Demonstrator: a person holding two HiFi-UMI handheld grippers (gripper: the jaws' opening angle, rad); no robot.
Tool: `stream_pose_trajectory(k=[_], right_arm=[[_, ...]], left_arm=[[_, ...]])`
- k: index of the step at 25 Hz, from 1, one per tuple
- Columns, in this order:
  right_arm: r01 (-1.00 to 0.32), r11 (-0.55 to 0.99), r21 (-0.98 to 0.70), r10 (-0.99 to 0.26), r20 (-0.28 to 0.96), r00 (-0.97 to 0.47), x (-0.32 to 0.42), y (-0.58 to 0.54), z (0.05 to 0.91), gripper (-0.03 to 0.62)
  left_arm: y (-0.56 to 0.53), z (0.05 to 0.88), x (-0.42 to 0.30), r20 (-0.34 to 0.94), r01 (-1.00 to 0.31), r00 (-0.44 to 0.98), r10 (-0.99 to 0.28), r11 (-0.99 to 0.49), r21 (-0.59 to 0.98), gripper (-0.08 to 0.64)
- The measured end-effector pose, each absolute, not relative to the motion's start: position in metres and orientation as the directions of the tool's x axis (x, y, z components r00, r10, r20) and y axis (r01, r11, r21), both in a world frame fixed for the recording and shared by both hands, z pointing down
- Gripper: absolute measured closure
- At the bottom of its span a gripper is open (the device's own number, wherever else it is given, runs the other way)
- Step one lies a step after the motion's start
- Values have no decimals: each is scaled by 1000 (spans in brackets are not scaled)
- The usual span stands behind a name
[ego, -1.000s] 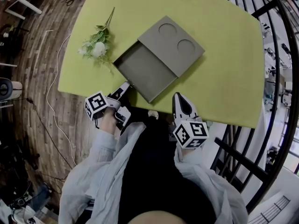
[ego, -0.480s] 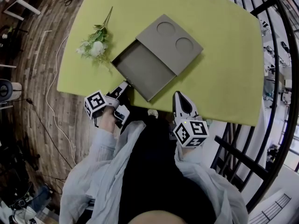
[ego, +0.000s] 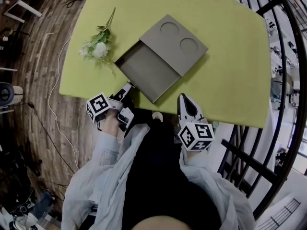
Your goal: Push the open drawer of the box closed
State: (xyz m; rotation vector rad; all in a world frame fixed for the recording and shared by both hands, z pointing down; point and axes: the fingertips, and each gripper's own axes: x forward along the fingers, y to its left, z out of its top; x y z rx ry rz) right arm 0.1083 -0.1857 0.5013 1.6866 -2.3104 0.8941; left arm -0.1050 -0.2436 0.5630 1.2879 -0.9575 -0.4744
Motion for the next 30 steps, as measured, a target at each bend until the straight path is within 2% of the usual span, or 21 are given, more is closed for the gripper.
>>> stream_pose_trajectory(k=[19,30], right_arm=[[-905,189,-380,-826,437,-356,114,-187,502,585],[-908,182,-379,-828,440,-349,115,-188,505,586]], left_arm=[[-240,562,-106,365,-231,528,-767,284,931,523],[-246,545,-101,311,-216,545,-778,228,949,526]])
